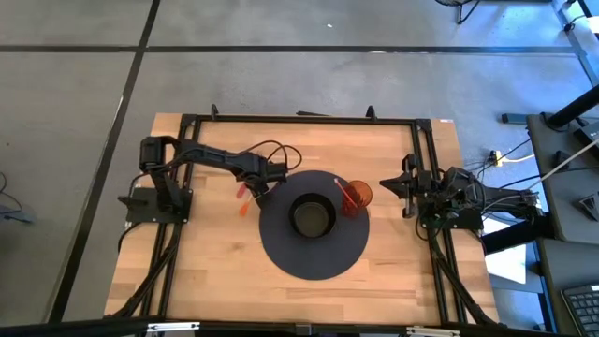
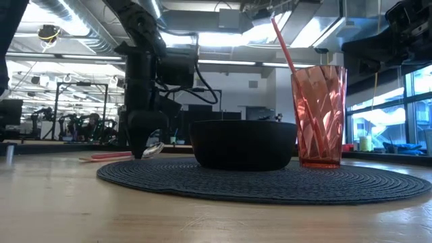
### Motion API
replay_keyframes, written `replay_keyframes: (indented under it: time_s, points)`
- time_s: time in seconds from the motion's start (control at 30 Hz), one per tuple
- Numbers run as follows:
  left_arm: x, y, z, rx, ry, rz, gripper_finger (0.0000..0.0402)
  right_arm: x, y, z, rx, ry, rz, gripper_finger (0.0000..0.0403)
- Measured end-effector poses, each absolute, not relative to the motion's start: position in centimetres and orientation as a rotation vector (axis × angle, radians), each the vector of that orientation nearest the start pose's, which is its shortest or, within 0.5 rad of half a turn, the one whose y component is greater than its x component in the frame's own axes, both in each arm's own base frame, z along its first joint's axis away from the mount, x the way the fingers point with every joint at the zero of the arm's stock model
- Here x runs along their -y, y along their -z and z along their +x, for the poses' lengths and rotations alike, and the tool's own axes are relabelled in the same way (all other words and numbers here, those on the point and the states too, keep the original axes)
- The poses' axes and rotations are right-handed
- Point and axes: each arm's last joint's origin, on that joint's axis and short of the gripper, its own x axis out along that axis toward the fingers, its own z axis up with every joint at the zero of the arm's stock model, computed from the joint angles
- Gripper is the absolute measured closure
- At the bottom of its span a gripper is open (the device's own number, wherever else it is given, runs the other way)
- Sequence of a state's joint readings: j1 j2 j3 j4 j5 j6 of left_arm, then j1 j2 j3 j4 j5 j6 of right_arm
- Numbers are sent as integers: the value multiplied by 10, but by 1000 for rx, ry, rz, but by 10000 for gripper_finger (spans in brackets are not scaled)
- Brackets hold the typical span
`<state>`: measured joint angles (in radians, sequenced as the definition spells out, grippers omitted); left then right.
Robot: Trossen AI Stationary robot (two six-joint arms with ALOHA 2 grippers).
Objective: Pick & Place Utensil
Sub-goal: Put the orange spoon on the black bowl
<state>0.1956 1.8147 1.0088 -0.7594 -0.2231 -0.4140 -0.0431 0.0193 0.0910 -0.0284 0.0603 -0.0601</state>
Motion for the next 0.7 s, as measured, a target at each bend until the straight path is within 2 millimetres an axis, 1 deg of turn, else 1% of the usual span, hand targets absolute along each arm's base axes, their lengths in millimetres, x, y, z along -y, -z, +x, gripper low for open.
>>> replay_keyframes:
  time_s: [0.23, 0.4, 0.53, 0.7]
  points:
    - [-64, -124, 292, -1510, -581, -272, 317, 6, -190, 93, 40, 105, -59, 398]
    - [-64, -124, 293, -1523, -501, -213, 358, 6, -190, 93, 40, 105, -60, 398]
    - [-64, -124, 293, -1523, -496, -215, 390, 6, -190, 93, 40, 105, -60, 398]
    - [-60, -124, 294, -1524, -493, -188, 393, 6, -190, 93, 40, 105, -60, 398]
